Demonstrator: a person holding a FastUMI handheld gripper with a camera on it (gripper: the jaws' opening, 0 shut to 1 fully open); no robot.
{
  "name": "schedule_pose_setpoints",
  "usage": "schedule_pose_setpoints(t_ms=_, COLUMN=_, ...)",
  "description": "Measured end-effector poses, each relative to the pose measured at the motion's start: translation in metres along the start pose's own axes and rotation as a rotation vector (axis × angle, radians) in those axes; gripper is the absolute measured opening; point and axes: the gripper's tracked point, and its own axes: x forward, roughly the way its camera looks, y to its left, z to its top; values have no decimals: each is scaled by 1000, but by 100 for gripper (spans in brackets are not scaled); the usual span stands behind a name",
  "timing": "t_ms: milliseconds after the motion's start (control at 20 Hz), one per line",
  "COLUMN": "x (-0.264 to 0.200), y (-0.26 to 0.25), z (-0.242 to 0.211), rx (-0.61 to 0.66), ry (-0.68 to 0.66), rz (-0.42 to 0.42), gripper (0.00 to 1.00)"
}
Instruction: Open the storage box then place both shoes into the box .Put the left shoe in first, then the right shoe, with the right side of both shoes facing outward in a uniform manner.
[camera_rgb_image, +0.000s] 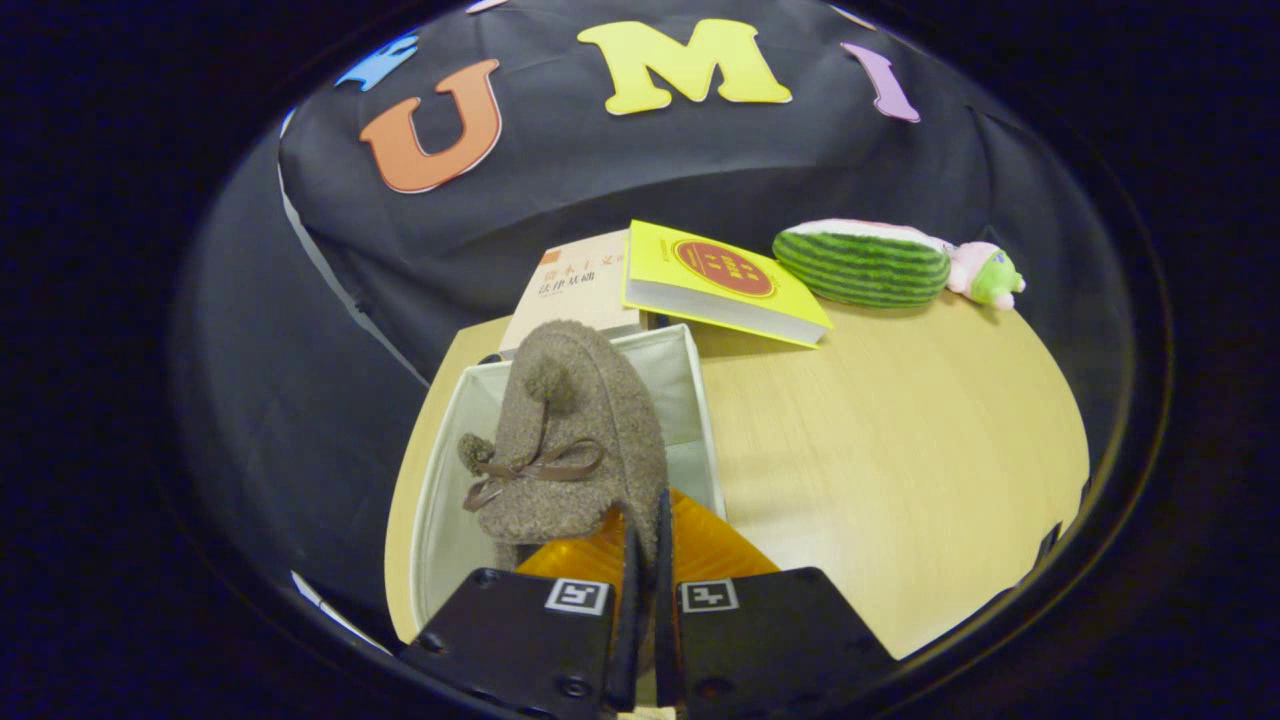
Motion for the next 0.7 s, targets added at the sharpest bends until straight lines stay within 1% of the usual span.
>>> schedule_pose_setpoints(t_ms=50, x=0, y=-3, z=1, rx=-4, ry=-12, rz=-11, gripper=16)
schedule_pose_setpoints(t_ms=150, x=-7, y=0, z=7, rx=-11, ry=-55, rz=-7, gripper=26)
schedule_pose_setpoints(t_ms=200, x=-12, y=-1, z=14, rx=-28, ry=-91, rz=-12, gripper=33)
schedule_pose_setpoints(t_ms=250, x=-18, y=-3, z=24, rx=-51, ry=-130, rz=-24, gripper=44)
schedule_pose_setpoints(t_ms=400, x=-43, y=-9, z=44, rx=-110, ry=-232, rz=-56, gripper=84)
schedule_pose_setpoints(t_ms=450, x=-53, y=-11, z=52, rx=-127, ry=-269, rz=-60, gripper=85)
schedule_pose_setpoints(t_ms=600, x=-79, y=-18, z=69, rx=-154, ry=-362, rz=-51, gripper=100)
schedule_pose_setpoints(t_ms=700, x=-97, y=-27, z=74, rx=-154, ry=-402, rz=-55, gripper=100)
